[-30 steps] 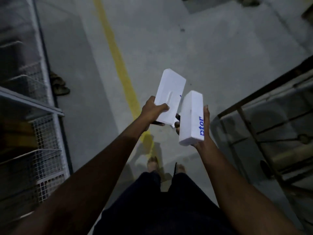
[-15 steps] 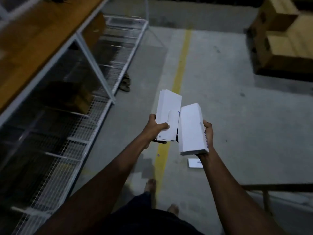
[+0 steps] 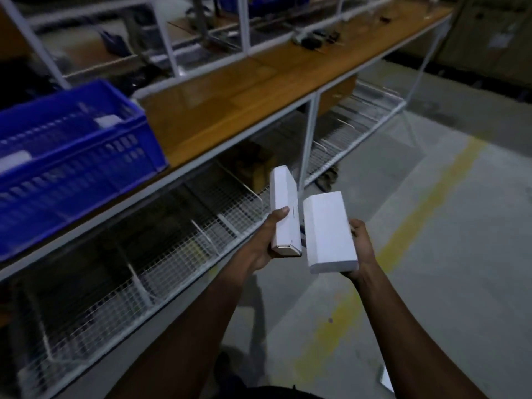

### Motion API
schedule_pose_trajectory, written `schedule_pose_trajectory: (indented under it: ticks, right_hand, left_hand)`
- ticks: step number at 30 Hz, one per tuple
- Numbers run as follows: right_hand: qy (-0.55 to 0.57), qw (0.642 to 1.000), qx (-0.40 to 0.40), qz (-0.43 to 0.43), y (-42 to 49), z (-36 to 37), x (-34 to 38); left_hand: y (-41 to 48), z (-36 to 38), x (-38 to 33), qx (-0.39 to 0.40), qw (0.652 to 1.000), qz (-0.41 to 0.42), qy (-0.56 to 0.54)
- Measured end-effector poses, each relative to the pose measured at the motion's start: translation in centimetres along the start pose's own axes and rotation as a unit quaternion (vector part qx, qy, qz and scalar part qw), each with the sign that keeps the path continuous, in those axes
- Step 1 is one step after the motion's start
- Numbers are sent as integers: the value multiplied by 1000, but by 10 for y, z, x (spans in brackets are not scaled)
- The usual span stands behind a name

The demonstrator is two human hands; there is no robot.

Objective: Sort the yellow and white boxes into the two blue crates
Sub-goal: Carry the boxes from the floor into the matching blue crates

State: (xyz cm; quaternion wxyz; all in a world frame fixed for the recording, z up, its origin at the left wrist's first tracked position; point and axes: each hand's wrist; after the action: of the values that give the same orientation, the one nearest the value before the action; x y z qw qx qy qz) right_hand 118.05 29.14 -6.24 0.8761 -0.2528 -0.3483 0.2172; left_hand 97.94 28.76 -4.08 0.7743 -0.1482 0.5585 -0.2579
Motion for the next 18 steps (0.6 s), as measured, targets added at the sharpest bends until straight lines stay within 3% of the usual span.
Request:
schedule_pose_trajectory:
  ticks: [4, 12, 18]
  right_hand:
    - [-14, 995, 97, 13, 38, 77, -22]
    - [-81, 987, 139, -2, 79, 245, -81]
    - [-115, 976, 180, 48, 96, 338, -118]
  left_hand:
    - [-9, -79, -44, -50, 996, 40, -60]
    - [-38, -214, -117, -67, 978, 138, -143]
    - [-66, -290, -150, -123, 961, 180, -170]
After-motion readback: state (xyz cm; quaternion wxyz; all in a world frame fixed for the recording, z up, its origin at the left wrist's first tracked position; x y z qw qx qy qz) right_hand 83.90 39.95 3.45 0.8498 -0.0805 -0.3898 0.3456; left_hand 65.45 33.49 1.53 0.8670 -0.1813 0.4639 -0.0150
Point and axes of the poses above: each hand's wrist, its own y-axis towards the middle knuckle, its own z-axis out of the palm, x = y × z, and after that the axes turned 6 degrees about y, right-handed
